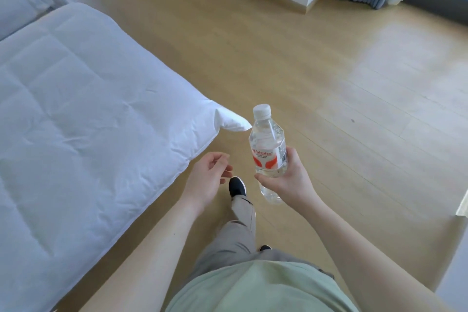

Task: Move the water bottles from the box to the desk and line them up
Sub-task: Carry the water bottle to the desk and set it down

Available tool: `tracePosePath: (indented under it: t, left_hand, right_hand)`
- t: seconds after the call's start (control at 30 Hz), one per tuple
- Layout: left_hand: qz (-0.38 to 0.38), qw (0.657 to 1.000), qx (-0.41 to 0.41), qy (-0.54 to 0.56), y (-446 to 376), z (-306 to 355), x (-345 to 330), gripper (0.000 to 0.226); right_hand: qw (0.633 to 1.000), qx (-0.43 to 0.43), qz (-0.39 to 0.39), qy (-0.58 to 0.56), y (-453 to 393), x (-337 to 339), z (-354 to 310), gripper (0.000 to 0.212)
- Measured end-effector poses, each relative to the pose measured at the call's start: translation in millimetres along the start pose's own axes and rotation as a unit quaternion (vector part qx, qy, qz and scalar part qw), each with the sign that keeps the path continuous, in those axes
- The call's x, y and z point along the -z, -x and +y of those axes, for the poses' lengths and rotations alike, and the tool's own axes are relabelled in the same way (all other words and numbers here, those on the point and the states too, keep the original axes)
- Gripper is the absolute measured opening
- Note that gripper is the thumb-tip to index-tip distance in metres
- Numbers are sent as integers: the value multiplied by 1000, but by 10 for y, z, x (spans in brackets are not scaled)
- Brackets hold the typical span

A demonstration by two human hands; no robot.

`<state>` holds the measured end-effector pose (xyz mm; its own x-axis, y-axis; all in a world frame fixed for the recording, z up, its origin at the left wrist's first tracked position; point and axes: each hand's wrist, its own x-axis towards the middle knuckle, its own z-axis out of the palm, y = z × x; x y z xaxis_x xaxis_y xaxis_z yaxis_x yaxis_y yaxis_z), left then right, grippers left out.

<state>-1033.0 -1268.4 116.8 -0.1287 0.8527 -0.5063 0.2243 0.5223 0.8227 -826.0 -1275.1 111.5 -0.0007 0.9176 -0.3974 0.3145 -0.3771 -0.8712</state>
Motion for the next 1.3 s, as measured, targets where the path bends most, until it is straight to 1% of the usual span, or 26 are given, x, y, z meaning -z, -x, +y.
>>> tracePosePath:
  t: [0.13,0.33,0.53,0.63,0.77,0.9,1.07,1.17,1.3]
  left_hand:
    - [-11,1000,3,7,-574,243,42,18]
    - [-27,1000,9,0,-1413,765,190,18]
    - [-43,999,-16,-11,-2210,1362,263,16]
    - [-43,999,-12,-5,-2554,1607,256,15]
    - [-17,1000,-6,7,-3018,1876,204,17]
    - [17,1000,6,20,-3531,2192,80,18]
    - [74,996,32,38,-4143,2647,-184,18]
    - [101,992,50,55,-4418,2929,-335,17]
    - [131,984,76,89,-4803,3291,-450,18]
  right_hand:
    - [1000,-12,7,6,-566,63,-176,62]
    - [999,-30,18,9,-1326,49,-620,63]
    - [999,-16,20,24,-2087,94,-1050,66]
    - [999,-3,5,33,-2480,163,-1225,70]
    - [1000,-6,-6,27,-3082,293,-1390,63]
    - [999,-4,-32,33,-3844,498,-1604,62]
    - [995,19,-91,40,-4835,917,-1922,58]
    - [991,25,-123,46,-5288,1179,-2132,58]
    - [988,32,-146,46,-5824,1387,-2404,56]
